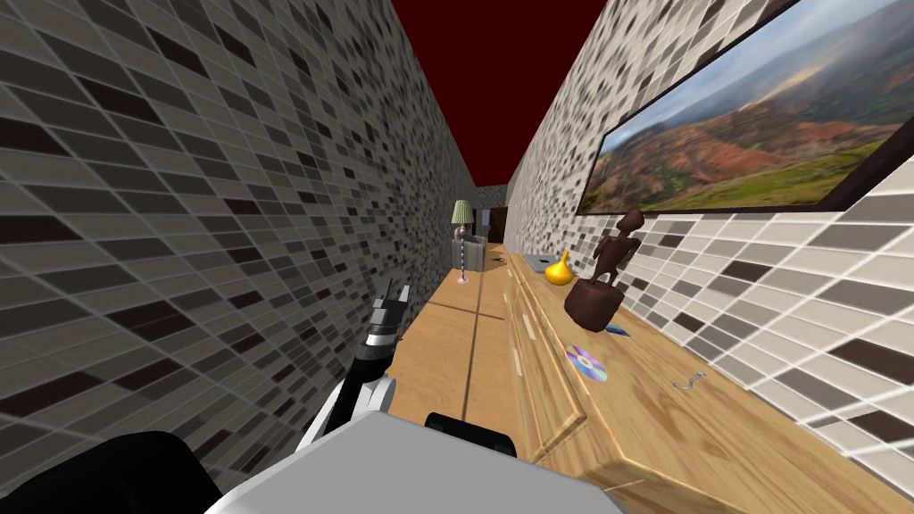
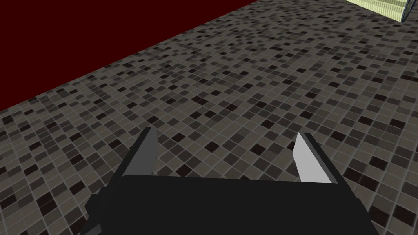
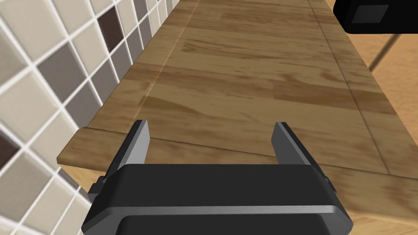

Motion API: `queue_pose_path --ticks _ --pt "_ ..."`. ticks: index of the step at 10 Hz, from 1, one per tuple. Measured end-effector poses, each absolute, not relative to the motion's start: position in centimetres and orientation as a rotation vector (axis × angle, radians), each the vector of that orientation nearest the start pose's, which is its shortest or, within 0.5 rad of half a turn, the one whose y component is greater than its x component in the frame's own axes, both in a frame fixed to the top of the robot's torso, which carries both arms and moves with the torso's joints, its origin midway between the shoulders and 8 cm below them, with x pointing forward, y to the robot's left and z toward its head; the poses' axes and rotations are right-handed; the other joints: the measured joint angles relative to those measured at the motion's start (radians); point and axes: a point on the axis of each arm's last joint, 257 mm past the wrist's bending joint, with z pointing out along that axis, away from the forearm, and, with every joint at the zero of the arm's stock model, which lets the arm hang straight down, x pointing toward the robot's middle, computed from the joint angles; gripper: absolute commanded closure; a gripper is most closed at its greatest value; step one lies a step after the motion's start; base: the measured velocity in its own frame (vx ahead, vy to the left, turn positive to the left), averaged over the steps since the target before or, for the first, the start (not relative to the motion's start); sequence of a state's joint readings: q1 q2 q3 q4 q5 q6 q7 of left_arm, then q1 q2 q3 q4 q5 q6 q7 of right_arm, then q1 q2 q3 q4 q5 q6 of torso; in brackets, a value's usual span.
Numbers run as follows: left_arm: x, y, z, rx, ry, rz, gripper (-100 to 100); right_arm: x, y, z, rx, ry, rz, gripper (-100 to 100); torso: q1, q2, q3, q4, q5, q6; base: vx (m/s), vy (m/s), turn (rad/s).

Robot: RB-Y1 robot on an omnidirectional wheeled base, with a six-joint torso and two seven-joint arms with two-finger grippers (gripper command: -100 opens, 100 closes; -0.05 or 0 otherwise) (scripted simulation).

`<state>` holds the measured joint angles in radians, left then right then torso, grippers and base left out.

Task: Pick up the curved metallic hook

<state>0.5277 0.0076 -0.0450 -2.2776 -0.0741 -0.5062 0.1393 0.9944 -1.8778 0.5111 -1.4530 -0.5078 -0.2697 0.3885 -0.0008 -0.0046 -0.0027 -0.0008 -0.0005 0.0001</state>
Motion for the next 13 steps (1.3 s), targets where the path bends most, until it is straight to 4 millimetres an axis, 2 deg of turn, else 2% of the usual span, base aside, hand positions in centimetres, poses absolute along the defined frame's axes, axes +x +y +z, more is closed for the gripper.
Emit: queue_pose_path --ticks 3,6,8,10,13 --pt "34.5 25.8 1.5 -0.685 0.644 -1.417 0 7.4 -69.9 -30.8 0.103 2.906 -0.335 -100 0.000 -0.001 -0.001 0.000 0.000 0.000 0.086 -0.016 0.030" --pt "34.5 25.8 1.5 -0.685 0.643 -1.417 0 8.2 -70.2 -30.1 0.095 2.901 -0.345 -100 0.000 0.004 0.002 0.001 0.000 0.000 0.035 -0.003 0.014" --pt "34.5 25.8 1.5 -0.685 0.644 -1.417 0 10.3 -70.8 -29.1 0.032 2.888 -0.365 -100 0.000 -0.004 -0.002 -0.001 0.000 -0.001 0.152 -0.022 0.053" --pt "34.5 25.8 1.5 -0.685 0.644 -1.417 0 10.8 -71.0 -28.5 0.034 2.879 -0.368 -100 -0.001 -0.001 0.000 0.000 0.000 0.000 0.091 -0.027 0.050" --pt "34.5 25.8 1.5 -0.685 0.644 -1.417 0 14.5 -70.8 -27.0 -0.026 2.836 -0.363 -100 -0.002 -0.009 -0.005 -0.002 0.000 -0.001 0.198 -0.038 0.091"
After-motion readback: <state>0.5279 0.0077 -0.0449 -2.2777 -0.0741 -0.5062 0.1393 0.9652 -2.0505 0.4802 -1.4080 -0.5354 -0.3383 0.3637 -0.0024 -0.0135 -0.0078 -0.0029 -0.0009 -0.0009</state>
